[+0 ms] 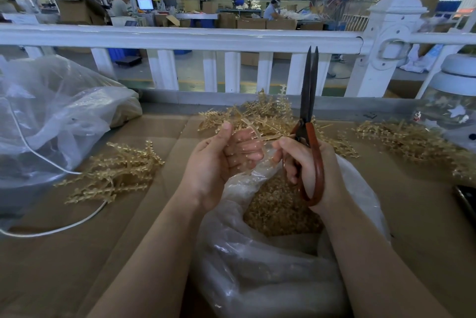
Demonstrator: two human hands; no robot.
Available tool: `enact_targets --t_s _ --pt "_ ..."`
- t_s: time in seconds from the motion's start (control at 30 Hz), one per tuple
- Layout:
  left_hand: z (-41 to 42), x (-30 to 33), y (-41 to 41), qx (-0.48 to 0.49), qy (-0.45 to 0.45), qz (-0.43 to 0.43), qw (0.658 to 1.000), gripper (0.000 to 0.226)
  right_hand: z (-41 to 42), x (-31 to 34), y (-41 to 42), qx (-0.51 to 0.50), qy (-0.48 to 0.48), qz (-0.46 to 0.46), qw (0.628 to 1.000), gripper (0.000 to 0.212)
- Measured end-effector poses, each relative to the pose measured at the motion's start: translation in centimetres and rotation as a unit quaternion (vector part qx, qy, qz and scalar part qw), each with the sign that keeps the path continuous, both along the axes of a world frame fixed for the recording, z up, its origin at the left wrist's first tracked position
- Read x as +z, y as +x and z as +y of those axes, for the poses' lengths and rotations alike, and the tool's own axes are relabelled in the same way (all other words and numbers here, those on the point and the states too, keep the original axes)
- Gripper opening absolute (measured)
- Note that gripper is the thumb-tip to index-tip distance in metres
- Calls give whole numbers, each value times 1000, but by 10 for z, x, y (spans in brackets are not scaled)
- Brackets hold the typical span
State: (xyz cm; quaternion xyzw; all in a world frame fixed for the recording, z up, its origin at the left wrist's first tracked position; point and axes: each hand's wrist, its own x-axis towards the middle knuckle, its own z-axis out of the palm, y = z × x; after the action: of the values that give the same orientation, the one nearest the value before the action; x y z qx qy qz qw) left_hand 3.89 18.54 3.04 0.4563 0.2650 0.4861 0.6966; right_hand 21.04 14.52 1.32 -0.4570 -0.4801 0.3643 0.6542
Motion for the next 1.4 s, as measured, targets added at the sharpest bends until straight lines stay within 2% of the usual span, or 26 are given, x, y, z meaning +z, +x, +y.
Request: enact_targets --t_s 0.13,0.27,0.47,0.6,0.8,1.0,1.2,1.33,1.4 --pt "0 1 -2 -25 -5 18 1000 61 0 -1 2 8 14 10 1000 24" --pt "1 3 -3 -33 -6 19 999 64 -1 -2 4 12 15 16 1000 21" --pt "0 4 -4 -18 3 12 1000 47 -1 1 2 51 35 41 997 18" --pt "1 3 -8 -7 14 -5 1000 46 0 2 2 83 42 60 994 21" --pt "5 1 -15 -10 24 30 999 23 3 0 7 97 47 101 989 19" --pt "3 0 -15 -51 19 58 997 33 4 1 10 102 29 140 985 18" --pt "3 -1 -14 -78 -10 18 997 32 4 1 9 90 42 145 984 17" --pt "-4 -1 -11 -163 -12 95 982 45 4 1 8 64 59 141 986 18" --pt "-5 -1 -10 -189 3 139 972 36 4 2 8 60 67 132 987 21"
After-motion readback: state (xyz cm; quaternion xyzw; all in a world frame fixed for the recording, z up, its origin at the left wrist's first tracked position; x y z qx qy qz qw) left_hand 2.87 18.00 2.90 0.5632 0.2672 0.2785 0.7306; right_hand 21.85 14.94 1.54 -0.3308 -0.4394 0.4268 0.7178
